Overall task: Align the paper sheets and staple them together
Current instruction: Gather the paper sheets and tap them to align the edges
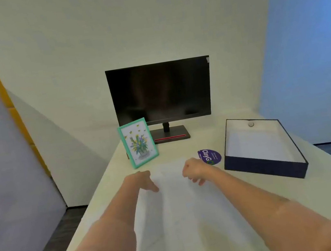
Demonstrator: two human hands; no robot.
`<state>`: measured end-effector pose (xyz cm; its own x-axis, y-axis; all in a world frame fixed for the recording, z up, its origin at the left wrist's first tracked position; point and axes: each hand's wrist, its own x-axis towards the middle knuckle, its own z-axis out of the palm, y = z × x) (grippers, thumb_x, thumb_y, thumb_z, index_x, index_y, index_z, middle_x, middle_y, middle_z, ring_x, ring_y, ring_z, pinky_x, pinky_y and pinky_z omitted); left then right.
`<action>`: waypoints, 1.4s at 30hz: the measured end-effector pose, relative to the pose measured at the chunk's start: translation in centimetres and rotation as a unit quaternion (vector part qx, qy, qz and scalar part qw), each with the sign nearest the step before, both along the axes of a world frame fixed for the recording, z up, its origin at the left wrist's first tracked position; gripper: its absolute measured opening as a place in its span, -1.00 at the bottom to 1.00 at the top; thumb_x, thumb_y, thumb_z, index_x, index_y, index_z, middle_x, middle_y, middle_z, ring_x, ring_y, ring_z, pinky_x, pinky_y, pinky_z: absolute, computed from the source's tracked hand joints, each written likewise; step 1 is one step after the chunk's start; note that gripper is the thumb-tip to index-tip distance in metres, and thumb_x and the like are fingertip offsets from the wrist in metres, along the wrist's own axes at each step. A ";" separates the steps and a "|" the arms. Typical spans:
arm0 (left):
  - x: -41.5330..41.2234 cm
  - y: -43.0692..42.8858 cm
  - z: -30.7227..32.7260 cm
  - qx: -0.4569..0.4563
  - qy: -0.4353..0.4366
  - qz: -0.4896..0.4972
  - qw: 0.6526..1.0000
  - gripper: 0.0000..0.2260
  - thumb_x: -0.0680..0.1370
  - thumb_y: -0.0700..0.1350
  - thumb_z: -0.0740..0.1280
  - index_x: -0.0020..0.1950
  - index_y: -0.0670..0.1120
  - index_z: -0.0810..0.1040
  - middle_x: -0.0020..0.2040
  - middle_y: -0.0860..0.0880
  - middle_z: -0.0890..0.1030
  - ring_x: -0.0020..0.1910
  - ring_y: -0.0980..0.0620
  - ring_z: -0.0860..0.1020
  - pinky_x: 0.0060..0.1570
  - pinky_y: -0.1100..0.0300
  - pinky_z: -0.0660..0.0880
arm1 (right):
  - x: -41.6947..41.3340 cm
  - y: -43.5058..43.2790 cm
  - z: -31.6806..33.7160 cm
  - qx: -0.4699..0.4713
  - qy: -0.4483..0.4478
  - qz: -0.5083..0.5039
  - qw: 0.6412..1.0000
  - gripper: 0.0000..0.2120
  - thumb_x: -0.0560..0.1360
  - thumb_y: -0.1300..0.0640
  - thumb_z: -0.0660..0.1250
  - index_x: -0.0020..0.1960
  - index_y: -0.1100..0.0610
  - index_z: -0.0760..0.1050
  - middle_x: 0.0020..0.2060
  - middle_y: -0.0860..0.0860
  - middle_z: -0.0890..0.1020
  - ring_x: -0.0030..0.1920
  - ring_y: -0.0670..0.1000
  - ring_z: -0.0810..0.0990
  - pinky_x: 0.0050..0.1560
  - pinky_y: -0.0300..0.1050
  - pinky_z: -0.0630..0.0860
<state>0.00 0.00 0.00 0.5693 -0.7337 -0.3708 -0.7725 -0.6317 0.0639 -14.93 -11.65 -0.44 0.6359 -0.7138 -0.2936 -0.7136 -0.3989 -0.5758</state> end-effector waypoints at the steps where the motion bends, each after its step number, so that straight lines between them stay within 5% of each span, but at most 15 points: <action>1: -0.2 0.6 -0.5 0.024 -0.008 -0.005 1.000 -0.29 0.49 0.18 0.31 0.52 -0.06 0.12 0.49 -0.08 0.25 0.46 -0.07 0.27 0.38 0.03 0.27 | -0.1 0.3 -0.5 0.014 0.021 -0.008 1.000 -0.69 0.51 0.17 0.19 0.22 0.24 0.42 0.12 0.21 0.55 0.07 0.20 0.61 0.01 0.11 0.63; 10: -0.6 2.2 -3.6 0.023 -0.016 0.017 0.999 -0.33 0.46 0.16 0.36 0.48 -0.02 0.21 0.42 -0.11 0.27 0.41 -0.13 0.30 0.27 0.05 0.35 | -0.3 1.9 -3.9 0.042 0.082 -0.037 0.995 -0.58 0.30 0.01 0.49 -0.01 0.18 0.39 -0.06 0.11 0.50 -0.14 0.11 0.52 -0.23 -0.08 0.54; 18: -0.3 2.4 -4.0 0.008 -0.010 0.020 1.000 -0.34 0.45 0.19 0.35 0.47 0.02 0.22 0.40 -0.11 0.28 0.40 -0.13 0.29 0.26 0.03 0.35 | 1.0 1.7 -4.9 0.058 0.097 -0.034 0.993 -0.57 0.36 0.08 0.51 0.04 0.18 0.33 -0.13 0.09 0.45 0.00 0.12 0.49 -0.07 -0.08 0.42; 23: 0.0 2.4 -4.0 0.001 -0.005 0.029 1.000 -0.28 0.43 0.20 0.38 0.47 -0.04 0.19 0.40 -0.12 0.29 0.39 -0.14 0.32 0.24 0.00 0.37 | 0.8 1.8 -5.2 0.104 0.031 -0.071 0.992 -0.51 0.33 0.32 0.47 0.20 0.27 0.38 0.00 0.20 0.51 0.02 0.18 0.54 -0.08 -0.07 0.49; 27: 1.5 2.2 -3.7 -0.093 0.006 0.098 0.991 -0.22 0.42 0.16 0.40 0.49 -0.09 0.12 0.41 -0.16 0.23 0.40 -0.18 0.26 0.26 -0.07 0.36 | 0.0 1.1 -3.9 0.139 0.021 -0.077 0.987 -0.64 0.46 0.37 0.28 0.22 0.15 0.43 0.16 0.20 0.48 -0.02 0.17 0.46 -0.06 -0.01 0.49; 30: 2.7 2.0 -3.7 -0.152 0.003 0.134 0.979 -0.33 0.45 0.17 0.35 0.45 -0.07 0.20 0.38 -0.12 0.27 0.40 -0.16 0.22 0.31 -0.10 0.27 | -0.8 0.5 -2.2 0.234 -0.045 -0.079 0.968 -0.70 0.48 0.41 0.15 0.06 0.11 0.51 0.10 0.16 0.47 0.05 0.18 0.46 -0.01 0.19 0.53; 33: 4.3 1.6 -3.5 -0.217 0.066 0.157 0.961 -0.52 0.46 0.20 0.32 0.25 -0.06 0.40 0.24 -0.10 0.44 0.26 -0.15 0.38 0.25 -0.04 0.33 | -1.2 -0.5 -1.1 0.287 -0.101 -0.084 0.949 -0.70 0.51 0.41 0.12 -0.03 0.08 0.50 0.04 0.15 0.52 0.06 0.17 0.51 0.06 0.24 0.52; 35: 5.3 1.6 -3.1 -0.315 0.138 0.153 0.926 -0.75 0.49 0.09 0.34 -0.11 -0.09 0.47 -0.10 -0.07 0.52 -0.06 -0.11 0.46 -0.09 0.13 0.40 | -1.5 -1.1 -0.8 0.309 -0.177 -0.126 0.926 -0.72 0.52 0.41 0.14 0.03 0.09 0.49 0.01 0.14 0.55 0.04 0.15 0.54 0.10 0.19 0.53; 37: 5.8 1.5 -2.9 -0.394 0.189 0.169 0.883 -0.72 0.53 -0.05 0.33 -0.32 -0.10 0.36 -0.33 -0.03 0.40 -0.26 -0.06 0.37 -0.33 0.17 0.23 | -2.0 -1.6 -1.3 0.363 -0.272 -0.182 0.872 -0.80 0.53 0.37 0.22 0.07 0.15 0.47 -0.05 0.15 0.57 0.03 0.15 0.56 0.09 0.17 0.54; 39: 5.7 1.3 -2.7 -0.434 0.213 0.195 0.853 -0.70 0.53 -0.06 0.32 -0.35 -0.09 0.33 -0.38 -0.03 0.37 -0.32 -0.05 0.34 -0.36 0.17 0.19 | -2.4 -1.6 -2.0 0.426 -0.319 -0.201 0.823 -0.85 0.49 0.26 0.36 0.05 0.20 0.48 -0.04 0.16 0.58 0.01 0.18 0.57 0.04 0.17 0.55; 42: 4.7 0.4 -2.6 -0.460 0.239 0.258 0.815 -0.69 0.53 -0.06 0.32 -0.37 -0.10 0.34 -0.38 -0.05 0.40 -0.26 -0.08 0.38 -0.33 0.17 0.24 | -2.4 -1.0 -3.5 0.415 -0.242 -0.168 0.861 -0.80 0.43 0.21 0.44 0.03 0.19 0.52 -0.05 0.15 0.60 -0.10 0.15 0.60 -0.09 0.06 0.58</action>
